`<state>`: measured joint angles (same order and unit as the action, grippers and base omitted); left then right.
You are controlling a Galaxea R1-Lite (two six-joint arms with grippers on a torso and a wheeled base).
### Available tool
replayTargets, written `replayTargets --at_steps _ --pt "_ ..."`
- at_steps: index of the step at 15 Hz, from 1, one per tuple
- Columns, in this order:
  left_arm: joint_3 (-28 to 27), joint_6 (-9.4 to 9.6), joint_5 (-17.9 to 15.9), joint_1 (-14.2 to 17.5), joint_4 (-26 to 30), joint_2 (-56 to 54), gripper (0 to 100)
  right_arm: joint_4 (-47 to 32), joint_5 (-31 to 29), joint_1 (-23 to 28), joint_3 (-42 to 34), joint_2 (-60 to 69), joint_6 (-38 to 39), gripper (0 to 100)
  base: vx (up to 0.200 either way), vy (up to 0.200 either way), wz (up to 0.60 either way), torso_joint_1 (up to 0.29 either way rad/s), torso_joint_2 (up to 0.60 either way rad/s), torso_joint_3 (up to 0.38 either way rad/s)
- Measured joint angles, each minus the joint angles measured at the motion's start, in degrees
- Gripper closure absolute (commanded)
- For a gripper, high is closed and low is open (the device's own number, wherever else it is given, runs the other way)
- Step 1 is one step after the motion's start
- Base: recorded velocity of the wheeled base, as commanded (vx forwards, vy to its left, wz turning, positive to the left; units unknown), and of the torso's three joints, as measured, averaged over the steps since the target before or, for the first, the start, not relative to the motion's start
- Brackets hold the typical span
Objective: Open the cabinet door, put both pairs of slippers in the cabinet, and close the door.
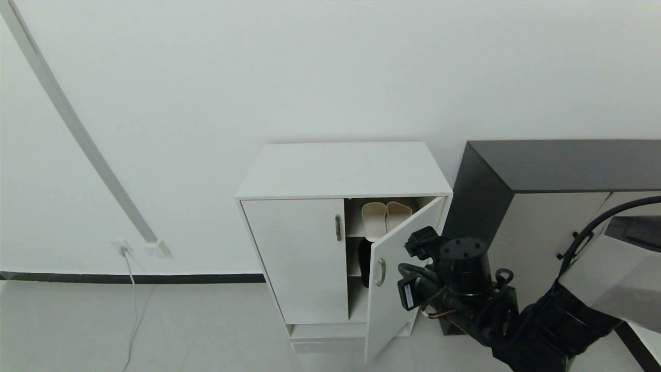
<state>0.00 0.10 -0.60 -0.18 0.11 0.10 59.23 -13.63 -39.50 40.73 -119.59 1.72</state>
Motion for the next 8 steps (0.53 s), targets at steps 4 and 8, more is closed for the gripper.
replayTargets --at_steps 4,8 --pt "0.0 -0.1 0.1 0.0 0.0 0.0 100 0.0 0.0 -0.2 -1.0 -0.1 0.0 100 0.1 0.0 0.0 0.004 0.0 0.002" --pt "0.0 -0.15 0.2 0.0 0.0 0.0 100 0.2 1.3 -0.2 -1.0 -1.2 0.3 100 0.0 0.0 0.0 0.0 0.0 0.0"
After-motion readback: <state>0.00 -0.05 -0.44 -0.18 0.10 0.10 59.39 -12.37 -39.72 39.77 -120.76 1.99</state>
